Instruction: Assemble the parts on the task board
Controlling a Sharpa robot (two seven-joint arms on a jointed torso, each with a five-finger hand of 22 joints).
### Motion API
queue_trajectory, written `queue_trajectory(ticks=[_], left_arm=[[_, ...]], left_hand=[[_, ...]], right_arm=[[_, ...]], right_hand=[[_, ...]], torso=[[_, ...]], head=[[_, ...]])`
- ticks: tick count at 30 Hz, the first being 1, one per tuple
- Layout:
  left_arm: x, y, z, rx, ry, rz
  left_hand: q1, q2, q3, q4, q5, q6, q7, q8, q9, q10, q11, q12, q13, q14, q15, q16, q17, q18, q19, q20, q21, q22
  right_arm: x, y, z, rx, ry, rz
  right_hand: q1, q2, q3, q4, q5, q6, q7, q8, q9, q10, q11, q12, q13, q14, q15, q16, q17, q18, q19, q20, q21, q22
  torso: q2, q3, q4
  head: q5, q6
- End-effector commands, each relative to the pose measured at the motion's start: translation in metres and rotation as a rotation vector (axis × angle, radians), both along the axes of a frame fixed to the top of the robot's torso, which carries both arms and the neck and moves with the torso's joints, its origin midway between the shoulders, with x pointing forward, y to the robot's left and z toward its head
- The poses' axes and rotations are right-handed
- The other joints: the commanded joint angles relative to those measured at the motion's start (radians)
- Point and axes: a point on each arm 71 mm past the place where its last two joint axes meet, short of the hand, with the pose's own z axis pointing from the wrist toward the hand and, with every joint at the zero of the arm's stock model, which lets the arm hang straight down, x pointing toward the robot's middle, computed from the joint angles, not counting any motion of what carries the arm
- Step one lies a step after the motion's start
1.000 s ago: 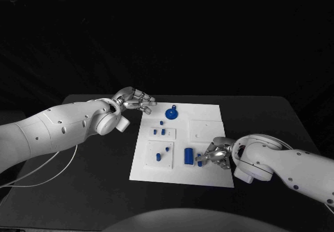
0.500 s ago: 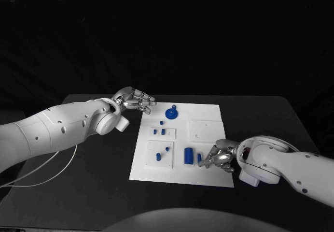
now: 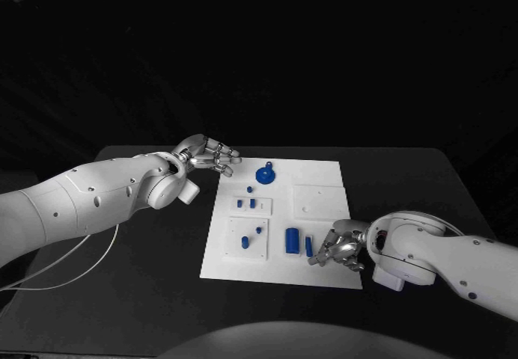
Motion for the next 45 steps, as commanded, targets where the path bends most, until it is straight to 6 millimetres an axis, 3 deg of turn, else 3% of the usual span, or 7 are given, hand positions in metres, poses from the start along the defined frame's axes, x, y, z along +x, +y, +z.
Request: queue_trajectory(ticks=[1,7,15,37,45], left_arm=[[-0.001,-0.002,0.000,-0.011,0.005,-0.014],[-0.001,-0.002,-0.001,-0.011,0.008,-0.015],[-0.001,-0.002,-0.001,-0.009,0.012,-0.016],[-0.001,-0.002,-0.002,-0.008,0.020,-0.021],[-0.001,-0.001,-0.002,-0.004,0.024,-0.024]], left_hand=[[-0.006,0.005,-0.003,0.005,-0.002,-0.006,0.003,0.002,0.001,-0.008,-0.001,0.002,0.001,-0.004,0.000,0.003,0.002,-0.007,0.004,0.000,0.005,-0.001],[-0.006,0.005,-0.003,0.005,-0.002,-0.006,0.003,0.002,0.001,-0.008,-0.001,0.002,0.001,-0.004,0.000,0.003,0.002,-0.007,0.004,0.000,0.005,-0.001],[-0.004,0.004,-0.003,0.004,-0.002,-0.007,0.003,0.002,0.001,-0.008,-0.001,0.002,0.001,-0.005,0.000,0.003,0.002,-0.006,0.005,0.000,0.006,-0.008],[-0.004,0.004,-0.003,0.004,-0.002,-0.007,0.003,0.002,0.001,-0.008,-0.001,0.002,0.001,-0.005,0.000,0.003,0.002,-0.006,0.005,0.000,0.006,-0.008],[-0.004,0.004,-0.003,0.004,-0.002,-0.007,0.003,0.002,0.001,-0.008,-0.001,0.002,0.001,-0.005,0.000,0.003,0.002,-0.006,0.005,0.000,0.006,-0.008]], right_arm=[[0.000,0.000,-0.001,-0.014,-0.003,0.006],[0.003,0.001,-0.002,-0.017,-0.023,-0.008],[0.006,0.001,-0.003,-0.023,-0.032,-0.020],[0.013,-0.003,-0.015,-0.093,0.024,-0.001],[0.017,-0.005,-0.020,-0.120,0.038,0.003]], right_hand=[[-0.011,0.012,0.011,-0.006,-0.001,0.004,-0.002,-0.004,0.006,0.004,0.001,0.007,0.000,0.004,-0.004,-0.001,0.001,-0.008,0.061,-0.004,0.000,0.097],[-0.048,0.037,0.021,-0.006,-0.013,0.001,-0.001,-0.004,0.015,0.004,0.001,0.006,-0.001,0.004,-0.003,-0.002,-0.001,-0.008,0.061,-0.003,-0.001,0.096],[-0.067,0.048,0.025,-0.009,-0.017,0.000,-0.001,-0.004,0.020,0.005,0.001,0.008,0.000,0.004,-0.004,-0.001,-0.001,-0.008,0.061,-0.003,0.002,0.096],[-0.053,0.050,0.039,-0.070,0.008,-0.001,-0.002,-0.005,-0.001,0.002,0.000,0.003,-0.003,0.003,-0.004,-0.006,-0.005,-0.012,0.061,-0.003,-0.005,0.094],[-0.042,0.045,0.035,-0.103,0.047,0.002,-0.003,-0.005,-0.013,0.002,-0.001,0.005,-0.002,0.003,-0.004,-0.005,-0.003,-0.015,0.061,-0.005,-0.004,0.095]], torso=[[0.000,0.0001,0.0002],[0.000,0.0003,0.0003],[0.000,-0.0002,-0.0003],[-0.001,-0.0003,0.0000],[0.000,-0.0001,0.0002]], head=[[0.000,-0.001],[0.001,-0.001],[0.000,-0.002],[0.001,-0.002],[0.001,-0.001]])
